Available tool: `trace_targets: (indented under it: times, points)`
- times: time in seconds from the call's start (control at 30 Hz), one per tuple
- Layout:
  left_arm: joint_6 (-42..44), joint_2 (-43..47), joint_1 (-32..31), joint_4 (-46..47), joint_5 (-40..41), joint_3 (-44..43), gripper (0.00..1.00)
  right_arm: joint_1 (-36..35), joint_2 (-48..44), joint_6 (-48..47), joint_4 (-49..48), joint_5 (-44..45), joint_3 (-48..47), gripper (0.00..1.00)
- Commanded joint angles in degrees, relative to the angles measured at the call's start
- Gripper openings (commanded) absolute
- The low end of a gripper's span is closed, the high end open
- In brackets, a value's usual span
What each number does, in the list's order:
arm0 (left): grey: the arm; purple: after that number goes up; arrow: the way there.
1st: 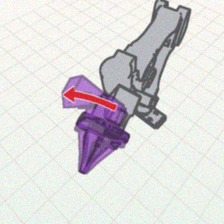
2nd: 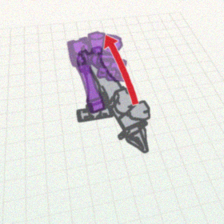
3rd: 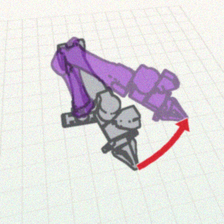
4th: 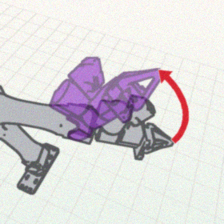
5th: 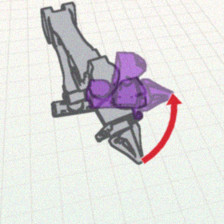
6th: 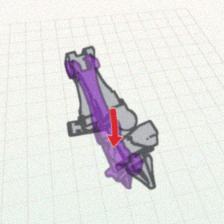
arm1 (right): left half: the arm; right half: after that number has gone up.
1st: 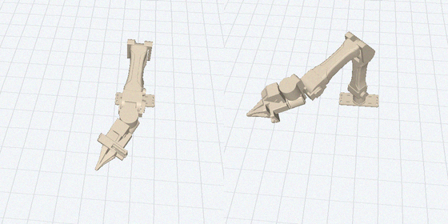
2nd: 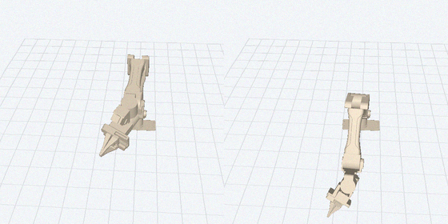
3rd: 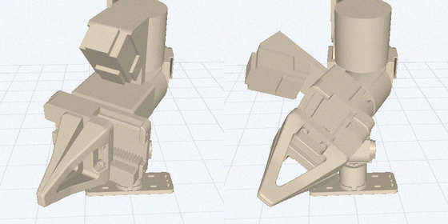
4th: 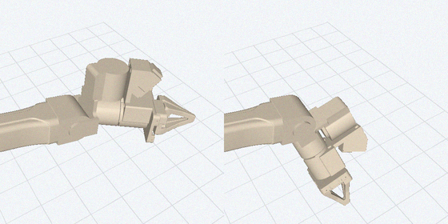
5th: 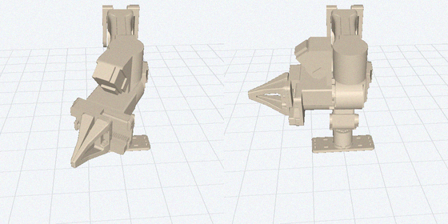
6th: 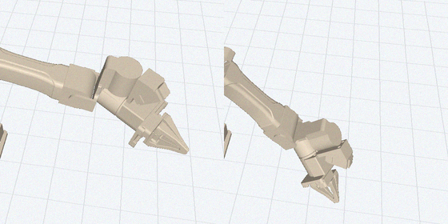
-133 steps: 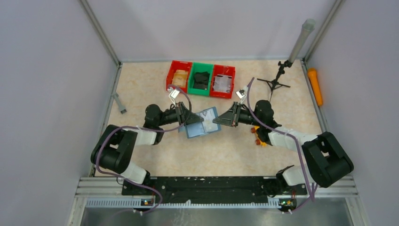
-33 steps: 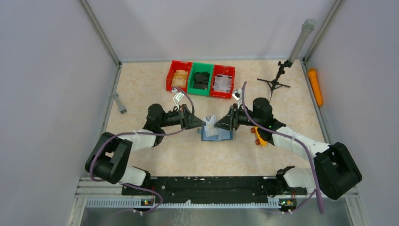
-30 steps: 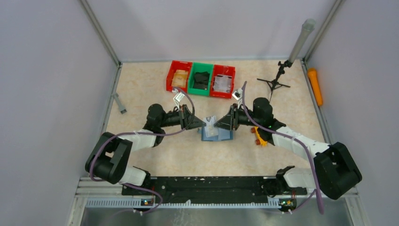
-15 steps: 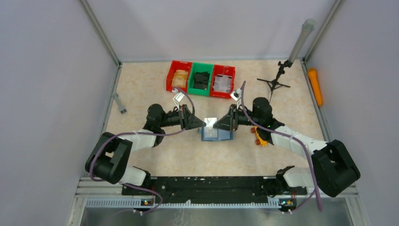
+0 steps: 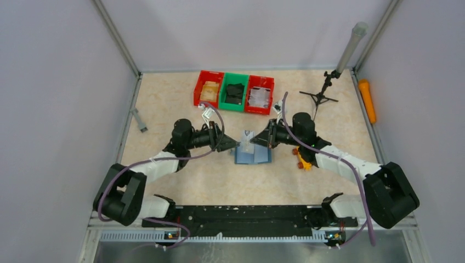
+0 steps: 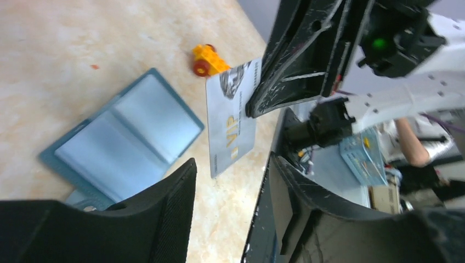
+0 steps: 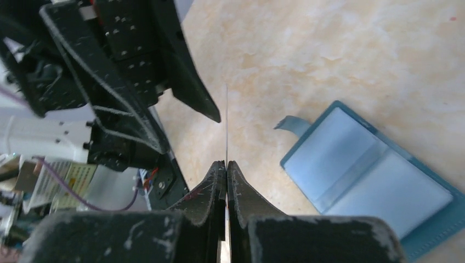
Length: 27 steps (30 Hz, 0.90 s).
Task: Take the credit cards out of the card holder
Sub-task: Place the credit card in the storage box.
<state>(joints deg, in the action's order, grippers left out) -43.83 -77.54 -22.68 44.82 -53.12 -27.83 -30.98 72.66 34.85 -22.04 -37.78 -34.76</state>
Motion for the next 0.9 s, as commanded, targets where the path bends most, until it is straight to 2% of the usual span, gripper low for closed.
trace_targets:
  times: [0.0,0.23,0.33,0.4,0.5,0.67,0.87]
  points:
    - [12.7,6.9,-0.2,-19.2,14.1,-3.1,0.57,0.7,1.5,4.6,3.1,12.9,-5.2,0.0]
    - [15.9,11.6,-0.2,-25.5,22.8,-2.6,0.61,2.8,7.3,24.2,-6.8,28.4,-6.8,0.0]
    - [15.9,12.1,-0.2,-25.5,23.5,-2.3,0.61,2.8,10.9,34.2,-0.7,41.6,-11.4,0.0]
    - [15.8,12.2,-0.2,-25.4,23.6,-2.2,0.61,2.8,13.1,40.2,1.7,47.2,-14.6,0.0]
    - [15.7,12.6,-0.2,-25.3,23.6,-2.0,0.62,2.7,16.6,43.5,-2.1,51.7,-17.5,0.0]
    - [15.6,13.3,-0.2,-25.3,23.8,-1.8,0.62,2.8,23.0,51.5,-2.6,62.2,-22.7,0.0]
    - [15.8,13.7,-0.2,-25.5,24.7,-1.5,0.63,2.8,32.1,52.6,-17.8,67.6,-24.7,0.0]
